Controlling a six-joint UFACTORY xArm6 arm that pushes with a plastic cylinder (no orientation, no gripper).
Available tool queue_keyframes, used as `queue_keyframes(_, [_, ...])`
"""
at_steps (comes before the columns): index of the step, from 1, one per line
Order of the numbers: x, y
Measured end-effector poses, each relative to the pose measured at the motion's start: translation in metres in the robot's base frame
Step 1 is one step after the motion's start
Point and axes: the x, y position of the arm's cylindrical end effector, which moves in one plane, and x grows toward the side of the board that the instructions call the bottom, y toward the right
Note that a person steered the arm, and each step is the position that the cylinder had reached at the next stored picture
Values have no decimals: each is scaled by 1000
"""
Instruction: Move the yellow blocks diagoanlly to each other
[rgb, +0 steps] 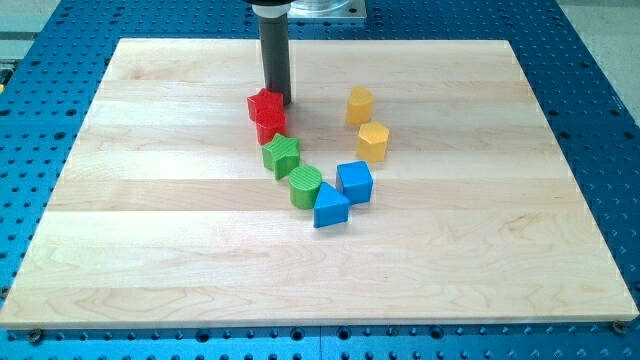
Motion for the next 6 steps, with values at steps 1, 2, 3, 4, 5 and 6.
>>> queue_keyframes(1, [0,-1])
queue_keyframes(2, [0,0])
queue_keyframes(3, [0,29])
queue_keyframes(4, [5,69])
queue_keyframes(5, [14,82])
queue_keyframes(6, [24,91])
